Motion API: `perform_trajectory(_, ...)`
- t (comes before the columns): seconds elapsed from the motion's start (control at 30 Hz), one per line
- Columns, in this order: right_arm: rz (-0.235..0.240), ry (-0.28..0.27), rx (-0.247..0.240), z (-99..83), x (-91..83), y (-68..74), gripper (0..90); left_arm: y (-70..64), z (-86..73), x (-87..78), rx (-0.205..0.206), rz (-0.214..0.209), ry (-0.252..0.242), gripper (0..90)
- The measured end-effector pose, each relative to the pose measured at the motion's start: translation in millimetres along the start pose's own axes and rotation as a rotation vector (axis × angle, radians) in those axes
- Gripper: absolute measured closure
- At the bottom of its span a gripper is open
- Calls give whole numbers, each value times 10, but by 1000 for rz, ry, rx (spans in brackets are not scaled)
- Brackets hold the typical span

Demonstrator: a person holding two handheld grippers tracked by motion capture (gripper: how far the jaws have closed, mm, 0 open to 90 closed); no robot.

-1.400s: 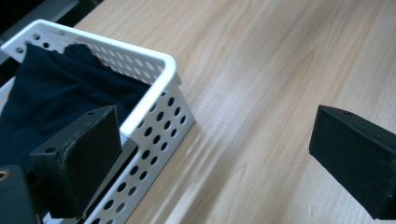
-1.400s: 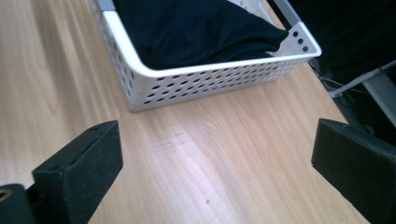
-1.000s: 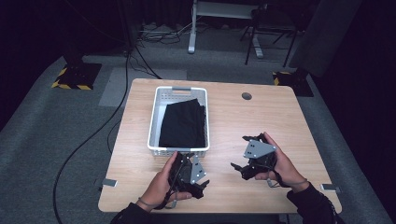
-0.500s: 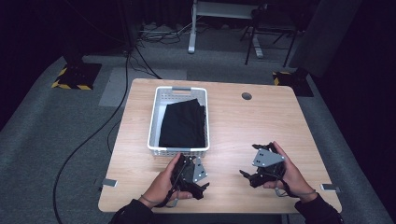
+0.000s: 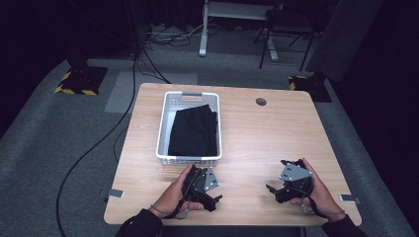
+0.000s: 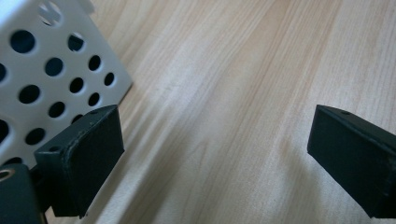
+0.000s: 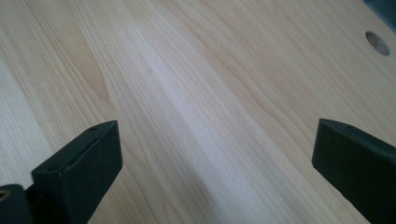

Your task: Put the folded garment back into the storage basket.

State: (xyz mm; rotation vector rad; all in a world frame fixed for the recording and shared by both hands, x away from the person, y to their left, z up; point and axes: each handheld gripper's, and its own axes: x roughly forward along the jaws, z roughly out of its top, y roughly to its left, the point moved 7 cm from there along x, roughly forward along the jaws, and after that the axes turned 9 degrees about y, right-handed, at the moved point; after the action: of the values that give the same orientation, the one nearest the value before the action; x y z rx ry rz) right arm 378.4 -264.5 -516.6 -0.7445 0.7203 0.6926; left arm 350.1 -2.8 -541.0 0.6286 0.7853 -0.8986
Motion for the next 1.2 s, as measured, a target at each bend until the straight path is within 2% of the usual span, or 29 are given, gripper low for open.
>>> perform_trajectory(0.23, -9, 26, 60, -284, -12, -37, 19, -6, -76, 66, -14, -4, 20, 32)
perform_trajectory(0.33, 5, 26, 84, -373, -26, -32, 18, -5, -109, 64, -39, -28, 10, 34)
perform_trajectory(0.47, 15, 31, 121, -514, -29, -41, 18, 26, -150, 85, -103, -81, 6, 31)
perform_trajectory(0.63, 38, 28, 168, -667, -46, -65, 16, 46, -163, 88, -111, -96, 13, 27)
perform_trajectory(0.73, 33, 26, 194, -753, -75, -107, 9, 55, -171, 91, -119, -109, 18, 24)
perform_trajectory(0.87, 59, 11, 236, -850, -95, -143, 5, 57, -172, 91, -118, -110, 18, 22)
perform_trajectory(1.0, 89, -8, 306, -993, -117, -214, 4, 57, -173, 91, -117, -111, 18, 22)
perform_trajectory(1.07, 100, -9, 325, -1030, -124, -233, 4, 59, -175, 90, -115, -111, 18, 21)
perform_trajectory(1.2, 153, 9, 369, -1104, -132, -263, 4, 62, -180, 88, -116, -111, 20, 21)
